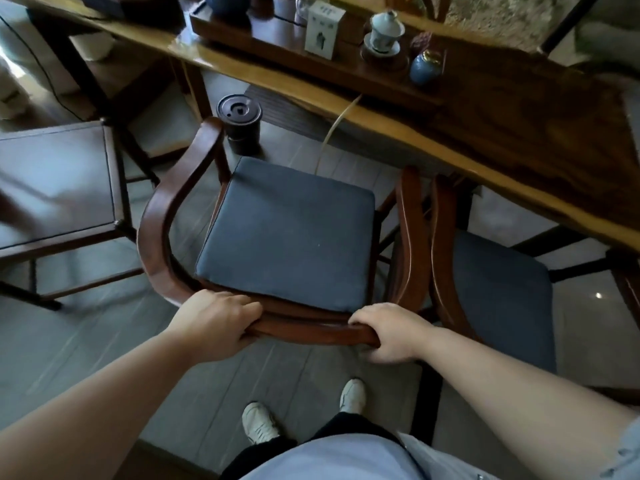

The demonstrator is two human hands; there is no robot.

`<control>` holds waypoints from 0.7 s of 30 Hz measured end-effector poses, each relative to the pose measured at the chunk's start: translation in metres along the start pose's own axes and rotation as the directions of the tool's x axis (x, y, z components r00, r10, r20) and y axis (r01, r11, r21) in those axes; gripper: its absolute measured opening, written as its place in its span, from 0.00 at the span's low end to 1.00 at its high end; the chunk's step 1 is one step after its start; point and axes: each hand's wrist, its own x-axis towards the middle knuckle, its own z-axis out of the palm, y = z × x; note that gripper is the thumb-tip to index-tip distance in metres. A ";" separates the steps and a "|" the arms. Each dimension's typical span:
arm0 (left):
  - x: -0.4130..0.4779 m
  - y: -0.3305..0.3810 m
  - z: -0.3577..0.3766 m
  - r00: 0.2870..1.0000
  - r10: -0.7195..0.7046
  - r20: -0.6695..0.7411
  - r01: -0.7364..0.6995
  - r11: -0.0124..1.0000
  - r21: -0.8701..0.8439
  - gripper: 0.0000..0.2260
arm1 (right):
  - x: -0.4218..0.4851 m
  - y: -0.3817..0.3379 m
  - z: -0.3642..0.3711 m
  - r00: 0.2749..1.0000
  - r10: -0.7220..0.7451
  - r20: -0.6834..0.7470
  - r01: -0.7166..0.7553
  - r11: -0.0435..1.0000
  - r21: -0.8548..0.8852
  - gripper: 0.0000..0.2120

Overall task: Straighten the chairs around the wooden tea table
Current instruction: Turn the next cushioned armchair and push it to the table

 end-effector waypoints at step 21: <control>0.006 -0.047 -0.029 0.948 -0.129 0.289 0.050 0.963 0.266 0.17 | 0.027 -0.066 0.009 0.982 0.153 -0.113 -0.137 0.981 0.134 0.16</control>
